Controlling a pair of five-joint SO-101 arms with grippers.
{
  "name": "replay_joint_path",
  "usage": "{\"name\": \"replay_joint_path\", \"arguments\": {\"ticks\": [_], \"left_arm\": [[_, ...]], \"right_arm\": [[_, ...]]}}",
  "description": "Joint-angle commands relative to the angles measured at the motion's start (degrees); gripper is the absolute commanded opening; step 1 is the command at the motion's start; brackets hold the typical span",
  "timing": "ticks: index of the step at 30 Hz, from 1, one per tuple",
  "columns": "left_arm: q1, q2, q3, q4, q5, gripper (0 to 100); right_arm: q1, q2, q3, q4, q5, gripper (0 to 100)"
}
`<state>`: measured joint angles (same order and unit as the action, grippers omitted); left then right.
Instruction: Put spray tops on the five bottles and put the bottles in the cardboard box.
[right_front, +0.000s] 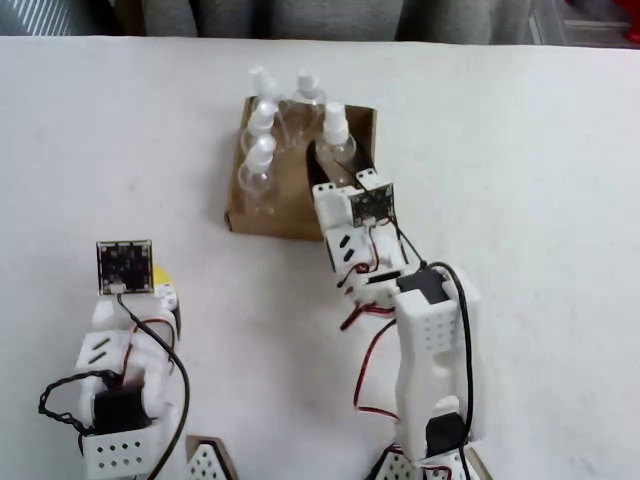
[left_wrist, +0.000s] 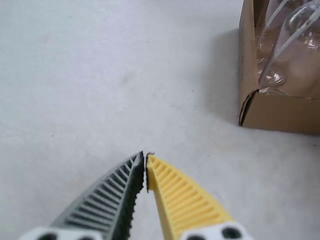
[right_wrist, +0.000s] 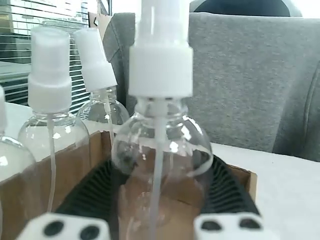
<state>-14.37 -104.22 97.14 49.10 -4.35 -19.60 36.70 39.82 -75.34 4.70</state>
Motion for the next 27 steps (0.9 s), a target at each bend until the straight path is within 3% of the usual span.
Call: {"name": "replay_joint_path", "arguments": {"ticks": [1, 17, 23, 27], "left_arm": [[-0.6, -0.6, -0.2, 0.0, -0.1, 2], [-0.6, -0.6, -0.2, 0.0, -0.1, 2], [-0.6, -0.6, -0.2, 0.0, -0.1, 2], [-0.6, -0.6, -0.2, 0.0, -0.1, 2]], "right_arm": [[-1.1, -0.3, -2.0, -0.7, 0.2, 12.2], [-1.3, -0.7, -0.9, -0.7, 0.1, 13.7], [-2.9, -4.5, 4.0, -0.1, 0.1, 23.4], [-3.0, -4.5, 4.5, -0.1, 0.1, 23.2]]}}
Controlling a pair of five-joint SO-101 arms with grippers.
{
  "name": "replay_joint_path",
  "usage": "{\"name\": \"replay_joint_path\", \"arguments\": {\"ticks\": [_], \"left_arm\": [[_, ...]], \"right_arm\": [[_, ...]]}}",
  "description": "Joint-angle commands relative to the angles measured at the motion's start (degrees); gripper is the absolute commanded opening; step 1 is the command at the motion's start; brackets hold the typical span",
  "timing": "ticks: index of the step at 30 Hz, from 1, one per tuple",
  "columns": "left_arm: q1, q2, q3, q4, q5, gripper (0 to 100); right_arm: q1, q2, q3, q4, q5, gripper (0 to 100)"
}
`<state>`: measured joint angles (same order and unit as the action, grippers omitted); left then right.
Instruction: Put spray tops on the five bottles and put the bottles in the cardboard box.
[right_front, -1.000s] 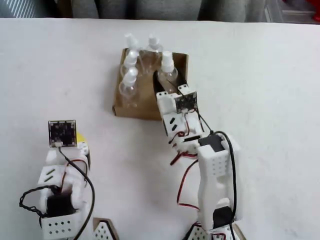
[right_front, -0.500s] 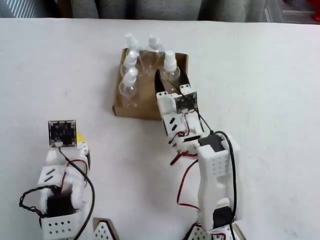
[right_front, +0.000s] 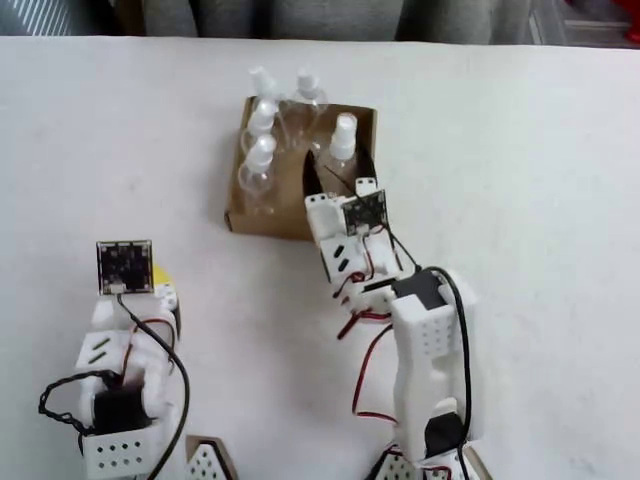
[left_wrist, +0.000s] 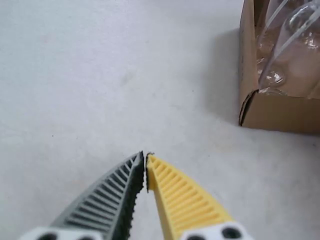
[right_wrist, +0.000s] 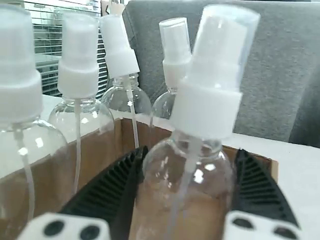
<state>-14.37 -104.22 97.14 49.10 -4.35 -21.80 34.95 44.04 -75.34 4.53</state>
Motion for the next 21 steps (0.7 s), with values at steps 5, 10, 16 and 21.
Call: {"name": "replay_joint_path", "arguments": {"ticks": [5, 10, 16, 21], "left_arm": [[-0.6, -0.6, -0.2, 0.0, -0.1, 2], [-0.6, -0.6, -0.2, 0.0, -0.1, 2], [-0.6, -0.6, -0.2, 0.0, -0.1, 2], [-0.6, -0.6, -0.2, 0.0, -0.2, 2]], "right_arm": [[-0.9, -2.8, 0.4, -0.1, 0.3, 23.3], [-0.7, -3.0, 0.4, -0.1, 0.3, 23.4], [-0.7, -3.3, 0.4, -0.1, 0.3, 23.4], [-1.0, -3.6, 1.8, -0.7, 0.3, 24.1]]}}
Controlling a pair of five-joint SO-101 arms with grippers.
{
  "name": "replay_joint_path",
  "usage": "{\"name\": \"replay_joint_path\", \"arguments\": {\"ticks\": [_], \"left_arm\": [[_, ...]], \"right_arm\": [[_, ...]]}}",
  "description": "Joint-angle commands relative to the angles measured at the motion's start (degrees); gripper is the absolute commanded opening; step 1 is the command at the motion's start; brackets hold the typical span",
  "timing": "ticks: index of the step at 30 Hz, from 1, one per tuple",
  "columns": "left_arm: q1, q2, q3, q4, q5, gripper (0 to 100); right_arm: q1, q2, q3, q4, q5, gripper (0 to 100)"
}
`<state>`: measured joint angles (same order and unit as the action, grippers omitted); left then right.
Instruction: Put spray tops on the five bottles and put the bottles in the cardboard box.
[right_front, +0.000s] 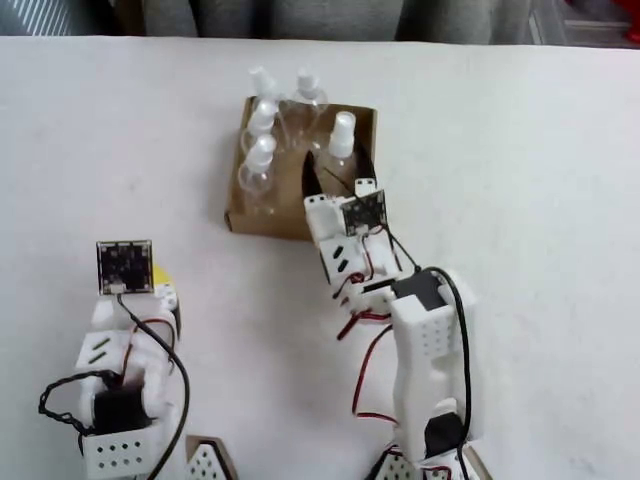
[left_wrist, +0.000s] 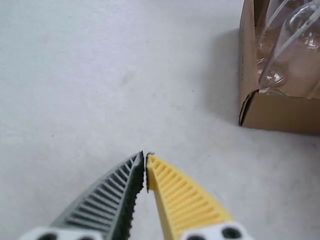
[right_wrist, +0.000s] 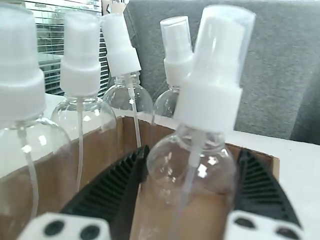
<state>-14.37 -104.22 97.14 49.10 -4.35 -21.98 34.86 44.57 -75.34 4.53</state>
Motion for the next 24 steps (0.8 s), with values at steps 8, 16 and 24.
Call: {"name": "replay_joint_path", "arguments": {"ticks": [8, 16, 24], "left_arm": [[-0.6, -0.6, -0.2, 0.0, -0.2, 2], [-0.6, -0.6, -0.2, 0.0, -0.2, 2], [-0.6, -0.6, -0.2, 0.0, -0.3, 2]], "right_arm": [[-0.7, -6.5, 3.4, -0.1, -4.0, 31.9], [-0.7, -6.5, 3.4, -0.1, -4.5, 31.9], [-0.5, -6.6, 3.5, -0.6, -4.6, 31.9]]}}
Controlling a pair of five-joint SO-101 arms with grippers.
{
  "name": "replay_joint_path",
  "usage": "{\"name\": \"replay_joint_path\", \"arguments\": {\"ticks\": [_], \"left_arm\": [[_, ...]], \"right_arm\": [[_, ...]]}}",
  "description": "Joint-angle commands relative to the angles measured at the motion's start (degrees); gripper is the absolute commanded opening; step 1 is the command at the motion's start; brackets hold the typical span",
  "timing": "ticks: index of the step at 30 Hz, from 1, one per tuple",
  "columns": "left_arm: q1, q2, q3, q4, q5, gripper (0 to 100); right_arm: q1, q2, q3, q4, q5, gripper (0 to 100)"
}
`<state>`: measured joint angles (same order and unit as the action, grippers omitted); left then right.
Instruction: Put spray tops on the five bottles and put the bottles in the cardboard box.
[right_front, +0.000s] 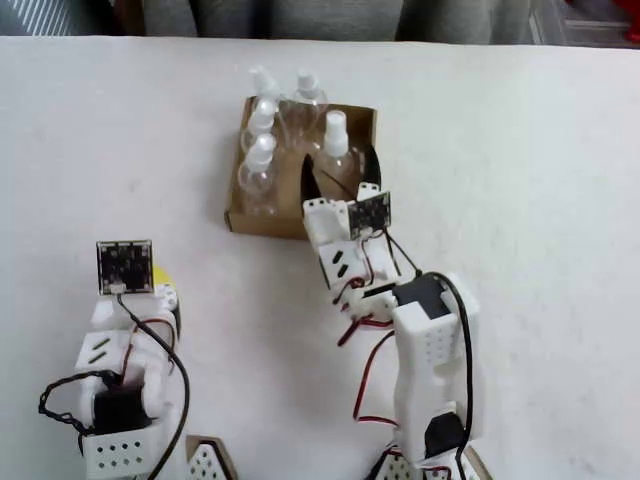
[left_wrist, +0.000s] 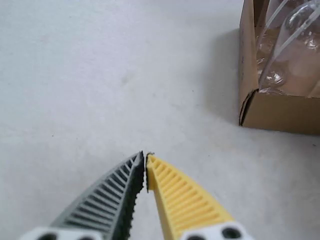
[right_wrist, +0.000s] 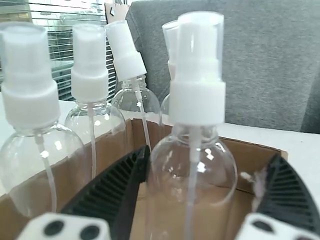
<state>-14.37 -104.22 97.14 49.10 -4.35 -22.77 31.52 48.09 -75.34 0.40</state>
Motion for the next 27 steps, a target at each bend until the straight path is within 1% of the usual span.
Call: {"name": "replay_joint_path", "arguments": {"ticks": [1, 5, 8, 13, 20, 27], "left_arm": [[-0.6, -0.6, -0.2, 0.0, -0.3, 2], [-0.6, -0.6, -0.2, 0.0, -0.3, 2], [-0.6, -0.6, -0.2, 0.0, -0.3, 2], [-0.6, -0.6, -0.2, 0.0, -0.3, 2], [-0.6, -0.6, -0.2, 0.0, -0.3, 2], [-0.6, -0.6, -0.2, 0.0, -0.3, 2]], "right_arm": [[0.3, -3.3, 0.1, -0.6, -0.4, 31.9], [0.3, -3.9, 0.2, -0.6, -0.4, 31.9], [0.7, -7.3, 3.3, -0.6, -0.5, 31.9], [1.2, -15.6, 10.0, -0.1, -5.5, 32.0], [1.3, -22.7, 17.2, -0.1, -6.1, 32.0], [1.3, -24.4, 18.8, -0.1, -6.1, 32.0]]}}
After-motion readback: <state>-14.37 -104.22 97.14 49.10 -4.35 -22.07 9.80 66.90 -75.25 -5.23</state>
